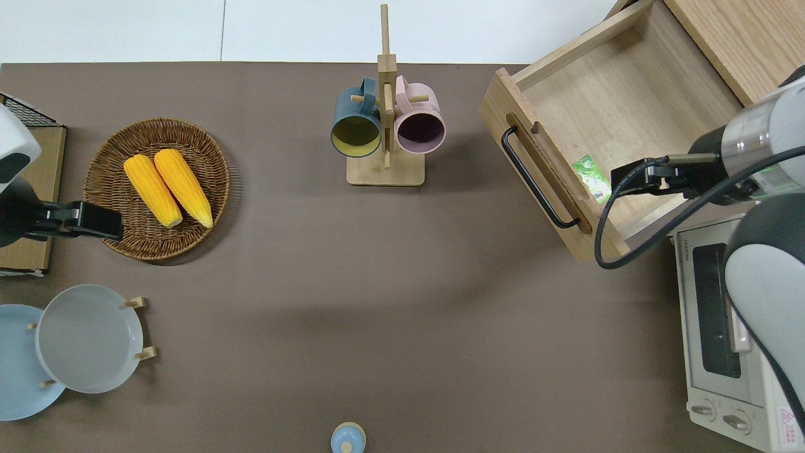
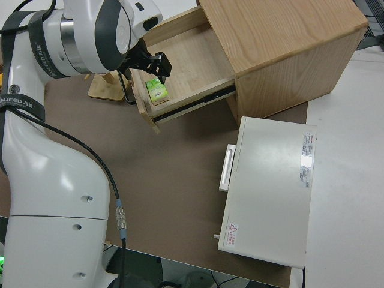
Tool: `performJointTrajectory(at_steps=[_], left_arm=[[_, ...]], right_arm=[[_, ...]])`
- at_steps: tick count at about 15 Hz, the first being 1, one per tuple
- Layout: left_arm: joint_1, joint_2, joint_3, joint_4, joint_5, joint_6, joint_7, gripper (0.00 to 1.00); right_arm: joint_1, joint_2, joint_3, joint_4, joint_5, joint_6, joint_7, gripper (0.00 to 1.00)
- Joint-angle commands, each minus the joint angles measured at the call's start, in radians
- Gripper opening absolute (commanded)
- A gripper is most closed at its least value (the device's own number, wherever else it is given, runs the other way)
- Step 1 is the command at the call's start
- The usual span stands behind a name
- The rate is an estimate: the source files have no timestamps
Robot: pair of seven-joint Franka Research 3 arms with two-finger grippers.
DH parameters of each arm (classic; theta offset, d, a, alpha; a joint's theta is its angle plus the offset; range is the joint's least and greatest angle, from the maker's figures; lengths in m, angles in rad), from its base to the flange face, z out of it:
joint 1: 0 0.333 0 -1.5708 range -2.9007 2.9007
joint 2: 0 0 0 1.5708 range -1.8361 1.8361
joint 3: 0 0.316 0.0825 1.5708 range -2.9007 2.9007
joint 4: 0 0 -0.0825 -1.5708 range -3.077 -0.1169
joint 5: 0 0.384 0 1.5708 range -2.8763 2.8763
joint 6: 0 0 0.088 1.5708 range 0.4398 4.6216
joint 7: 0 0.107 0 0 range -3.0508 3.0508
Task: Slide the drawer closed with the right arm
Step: 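Withdraw the right gripper from inside the open wooden drawer toward the robot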
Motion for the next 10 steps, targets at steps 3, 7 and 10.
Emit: performJointTrajectory(at_steps=[3,7,10], left_arm=[[0.004,0.011,-0.006,0.024,0.017,-0.02,0.01,0.99],[0.004,0.011,-0.006,0.024,0.017,-0.02,0.01,0.99],[0.004,0.011,-0.006,0.026,0.017,-0.02,0.01,0.99]], right_arm=[[-0.005,-0.009,0.01,-0.008,-0.028,-0.006,-0.028,0.99],[-0.009,-0.009,0.01,-0.008,-0.028,-0.006,-0.063,0.99],[-0.01,-0.009,0.01,-0.006,-0.028,-0.008,-0.072,0.88]])
